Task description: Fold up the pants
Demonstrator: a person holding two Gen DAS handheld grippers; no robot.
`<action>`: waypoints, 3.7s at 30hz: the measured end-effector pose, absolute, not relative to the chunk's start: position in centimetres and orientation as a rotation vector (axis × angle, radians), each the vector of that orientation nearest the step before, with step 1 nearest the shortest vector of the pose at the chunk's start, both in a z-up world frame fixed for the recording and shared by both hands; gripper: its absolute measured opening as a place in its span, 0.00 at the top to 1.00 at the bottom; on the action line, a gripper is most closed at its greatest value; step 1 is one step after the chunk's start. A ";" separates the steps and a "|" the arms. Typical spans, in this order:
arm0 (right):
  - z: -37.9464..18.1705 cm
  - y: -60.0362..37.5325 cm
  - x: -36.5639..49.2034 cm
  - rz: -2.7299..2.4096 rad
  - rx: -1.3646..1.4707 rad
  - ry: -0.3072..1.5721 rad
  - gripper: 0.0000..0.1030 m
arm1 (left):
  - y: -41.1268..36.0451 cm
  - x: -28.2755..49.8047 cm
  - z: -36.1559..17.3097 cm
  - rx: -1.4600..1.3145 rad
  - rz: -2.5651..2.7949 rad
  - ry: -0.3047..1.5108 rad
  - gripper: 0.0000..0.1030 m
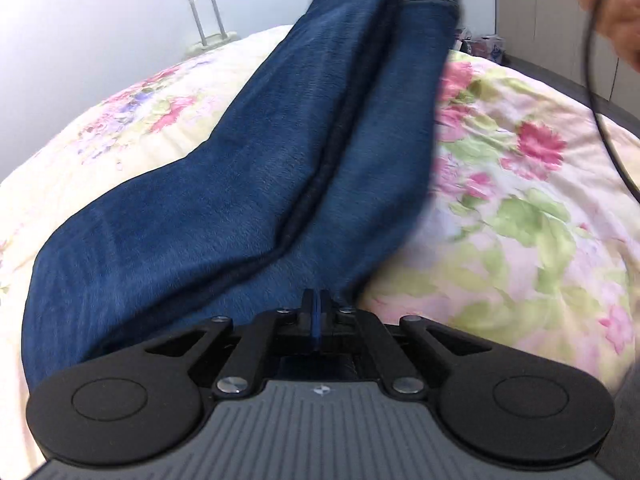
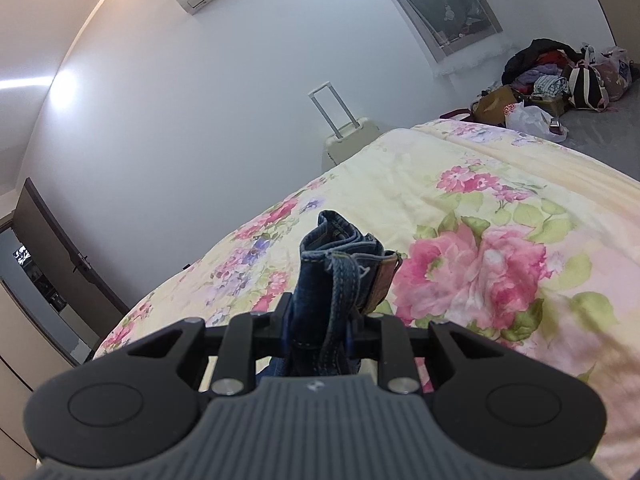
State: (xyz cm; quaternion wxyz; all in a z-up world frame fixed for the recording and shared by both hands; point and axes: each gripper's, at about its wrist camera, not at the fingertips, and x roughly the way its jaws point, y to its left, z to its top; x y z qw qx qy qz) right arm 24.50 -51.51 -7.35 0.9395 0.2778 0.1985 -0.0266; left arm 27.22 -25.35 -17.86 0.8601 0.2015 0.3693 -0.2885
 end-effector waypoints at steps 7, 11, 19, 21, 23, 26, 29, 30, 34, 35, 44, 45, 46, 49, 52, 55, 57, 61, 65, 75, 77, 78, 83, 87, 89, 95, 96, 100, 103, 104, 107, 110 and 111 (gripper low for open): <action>-5.4 -48.9 24.6 -0.051 0.502 0.413 0.81 | -21.4 27.1 -14.8 0.255 -0.657 0.839 0.90; -3.6 -45.6 24.8 -0.022 0.421 0.403 0.81 | -16.4 28.4 -10.8 0.183 -0.525 0.751 0.89; -0.7 -33.8 26.8 0.044 0.182 0.410 0.81 | -2.5 31.8 -7.3 0.015 -0.186 0.677 0.89; -0.7 -30.4 27.3 0.069 0.127 0.417 0.81 | 0.6 32.1 -7.6 -0.045 -0.146 0.682 0.89; -1.2 -26.5 27.9 0.102 0.065 0.432 0.81 | 3.2 32.2 -8.2 -0.109 -0.119 0.689 0.89; -3.3 -20.2 28.6 0.158 -0.038 0.476 0.82 | 6.4 32.6 -9.4 -0.185 -0.100 0.712 0.89; -7.4 -14.2 29.4 0.229 -0.137 0.562 0.82 | 8.5 33.2 -11.3 -0.279 -0.125 0.754 0.90; -9.1 -12.4 29.5 0.256 -0.163 0.604 0.82 | 9.1 33.4 -11.6 -0.302 -0.133 0.766 0.89; -16.4 -7.4 29.7 0.323 -0.280 0.769 0.82 | 9.9 33.4 -12.3 -0.342 -0.183 0.771 0.90; -17.9 -7.3 29.6 0.318 -0.304 0.781 0.81 | 10.0 33.6 -12.5 -0.362 -0.202 0.773 0.90; -18.1 -9.9 31.4 0.412 -0.080 0.920 0.52 | 9.7 34.8 -13.1 -0.485 -0.328 0.777 0.76; -17.6 -10.6 31.4 0.427 -0.029 0.930 0.50 | 9.5 34.9 -13.0 -0.488 -0.332 0.775 0.75; -17.1 -11.3 31.2 0.441 0.019 0.934 0.49 | 9.3 35.1 -12.9 -0.487 -0.335 0.771 0.75; -15.0 -13.6 30.0 0.424 0.082 0.894 0.48 | 8.3 36.1 -12.6 -0.473 -0.355 0.762 0.68; -13.0 -17.1 28.8 0.374 0.110 0.821 0.48 | 7.0 37.8 -12.6 -0.469 -0.371 0.745 0.53; -12.3 -20.8 28.8 0.280 0.099 0.772 0.48 | 5.7 40.3 -13.7 -0.475 -0.393 0.762 0.40; -12.6 -23.6 29.5 0.216 0.088 0.766 0.53 | 4.6 42.1 -14.5 -0.453 -0.401 0.788 0.38; -13.7 -28.5 31.5 0.142 0.106 0.780 0.67 | 2.7 45.6 -16.1 -0.395 -0.404 0.818 0.34; -15.2 -30.9 33.7 0.114 0.114 0.791 0.72 | 1.7 48.0 -17.4 -0.405 -0.433 0.838 0.34; -17.2 -31.6 35.5 0.124 0.123 0.792 0.70 | 0.6 48.8 -17.0 -0.383 -0.439 0.850 0.56; -17.0 -31.3 35.2 0.117 0.116 0.789 0.70 | 0.4 48.3 -16.5 -0.359 -0.412 0.831 0.72; -17.0 -31.2 35.1 0.113 0.113 0.790 0.70 | 0.5 48.0 -16.1 -0.356 -0.405 0.812 0.78; -16.4 -30.6 34.7 0.111 0.093 0.796 0.70 | -0.6 45.7 -13.6 -0.245 -0.371 0.728 0.81; -16.3 -29.6 34.7 0.141 0.065 0.807 0.70 | -0.8 46.1 -15.0 -0.169 -0.284 0.780 0.82; -16.6 -28.6 34.9 0.159 0.026 0.818 0.70 | -0.4 46.6 -16.1 -0.175 -0.262 0.801 0.81; -19.3 -27.7 36.6 0.195 -0.013 0.903 0.69 | -0.6 47.2 -17.5 -0.142 -0.246 0.824 0.81; -19.4 -27.8 36.7 0.201 -0.014 0.902 0.70 | -0.4 47.2 -17.3 -0.149 -0.251 0.824 0.80; -18.3 -28.4 36.3 0.219 -0.012 0.894 0.70 | 0.5 46.9 -15.5 -0.190 -0.242 0.789 0.79; -16.3 -29.4 35.7 0.215 0.013 0.831 0.70 | 1.1 46.5 -12.9 -0.198 -0.245 0.719 0.79; -15.2 -29.7 35.7 0.210 0.013 0.798 0.71 | 0.9 46.6 -12.2 -0.210 -0.267 0.710 0.79; -13.3 -29.9 37.7 0.210 0.011 0.756 0.82 | -1.2 46.9 -11.5 -0.188 -0.352 0.693 0.79; -13.7 -29.5 41.3 0.222 0.026 0.780 0.86 | -3.7 47.6 -13.5 -0.091 -0.325 0.739 0.85; -14.2 -29.3 42.4 0.224 0.033 0.800 0.91 | -3.9 48.0 -14.6 -0.092 -0.320 0.762 0.87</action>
